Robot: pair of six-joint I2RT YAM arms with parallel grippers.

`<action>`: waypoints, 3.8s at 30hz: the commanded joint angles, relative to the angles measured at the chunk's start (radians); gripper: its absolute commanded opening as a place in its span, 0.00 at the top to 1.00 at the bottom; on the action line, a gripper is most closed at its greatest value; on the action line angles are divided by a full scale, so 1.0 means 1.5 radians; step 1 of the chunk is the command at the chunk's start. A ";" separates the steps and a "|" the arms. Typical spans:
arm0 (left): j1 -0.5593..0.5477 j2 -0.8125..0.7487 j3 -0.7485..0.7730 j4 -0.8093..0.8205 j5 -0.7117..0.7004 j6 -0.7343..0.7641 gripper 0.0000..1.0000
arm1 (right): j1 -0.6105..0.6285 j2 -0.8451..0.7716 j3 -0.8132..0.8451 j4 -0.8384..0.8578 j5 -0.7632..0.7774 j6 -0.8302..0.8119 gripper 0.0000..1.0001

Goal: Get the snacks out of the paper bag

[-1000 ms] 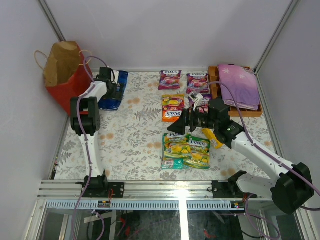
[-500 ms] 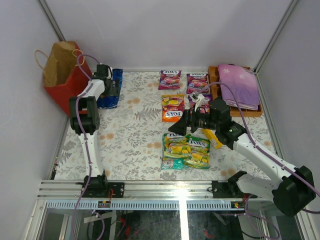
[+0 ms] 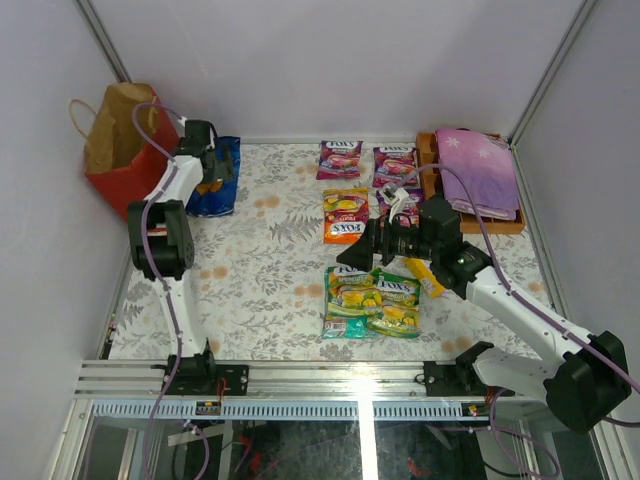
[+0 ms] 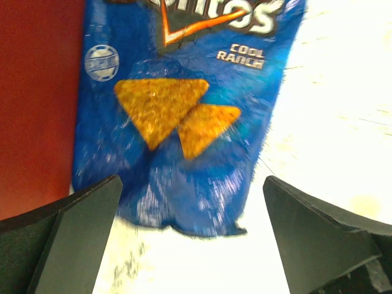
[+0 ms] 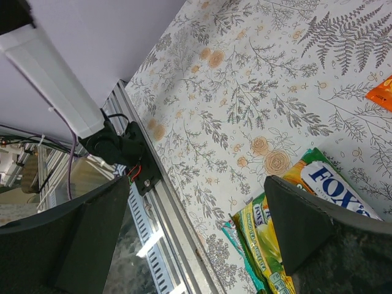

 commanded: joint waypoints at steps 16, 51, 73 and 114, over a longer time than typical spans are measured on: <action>-0.404 -0.533 -0.700 0.387 0.424 -0.461 0.03 | -0.002 -0.103 -0.023 -0.055 0.109 -0.016 0.01; -0.427 -0.265 -0.913 1.059 0.581 -0.706 0.64 | -0.029 -0.074 -0.097 0.030 0.169 0.057 0.04; -0.427 -0.254 -0.904 1.045 0.572 -0.675 0.92 | -0.147 0.120 -0.263 0.200 0.173 0.146 0.50; -0.166 -0.539 -0.696 0.369 0.462 -0.316 1.00 | -0.124 0.061 -0.083 0.207 0.061 0.138 0.00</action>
